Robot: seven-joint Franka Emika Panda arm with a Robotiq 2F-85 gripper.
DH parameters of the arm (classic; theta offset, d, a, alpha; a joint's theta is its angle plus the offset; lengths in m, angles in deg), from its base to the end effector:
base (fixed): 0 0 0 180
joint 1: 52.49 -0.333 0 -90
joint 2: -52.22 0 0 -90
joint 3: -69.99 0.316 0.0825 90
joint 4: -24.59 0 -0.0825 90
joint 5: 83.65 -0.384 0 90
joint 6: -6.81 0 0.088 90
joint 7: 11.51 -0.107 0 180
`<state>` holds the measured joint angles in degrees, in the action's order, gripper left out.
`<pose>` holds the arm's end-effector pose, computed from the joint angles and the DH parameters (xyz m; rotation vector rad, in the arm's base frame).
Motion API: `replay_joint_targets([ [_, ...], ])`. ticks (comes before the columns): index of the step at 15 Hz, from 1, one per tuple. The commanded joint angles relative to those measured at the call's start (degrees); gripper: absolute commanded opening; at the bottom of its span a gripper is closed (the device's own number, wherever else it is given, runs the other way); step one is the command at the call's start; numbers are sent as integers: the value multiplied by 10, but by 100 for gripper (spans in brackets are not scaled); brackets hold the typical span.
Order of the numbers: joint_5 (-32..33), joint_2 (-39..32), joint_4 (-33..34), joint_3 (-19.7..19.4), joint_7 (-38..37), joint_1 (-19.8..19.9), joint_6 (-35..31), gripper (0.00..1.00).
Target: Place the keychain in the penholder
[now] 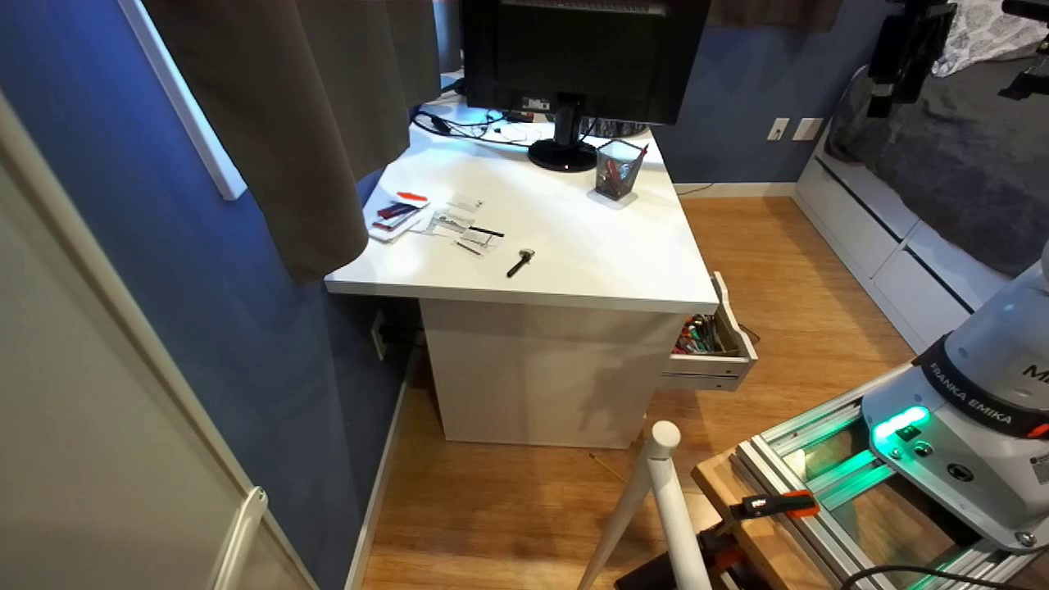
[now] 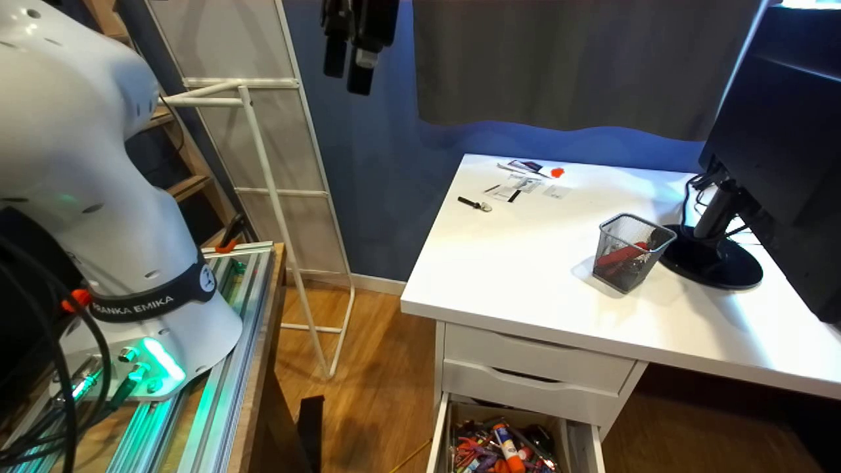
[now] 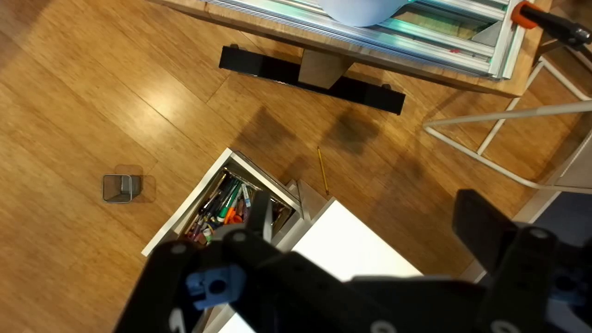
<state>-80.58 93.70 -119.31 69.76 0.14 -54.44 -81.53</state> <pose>0.3047 0.0032 0.4973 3.0659 0.3693 -0.3867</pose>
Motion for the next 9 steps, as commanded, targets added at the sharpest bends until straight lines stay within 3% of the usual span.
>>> replay_joint_targets([
  [1, 3, 0, 1, -5, -4, -7, 1, 100],
  [5, -20, -45, 14, 21, -63, -11, -56, 100],
  [9, -80, -120, 23, 88, -218, -19, -160, 100],
])
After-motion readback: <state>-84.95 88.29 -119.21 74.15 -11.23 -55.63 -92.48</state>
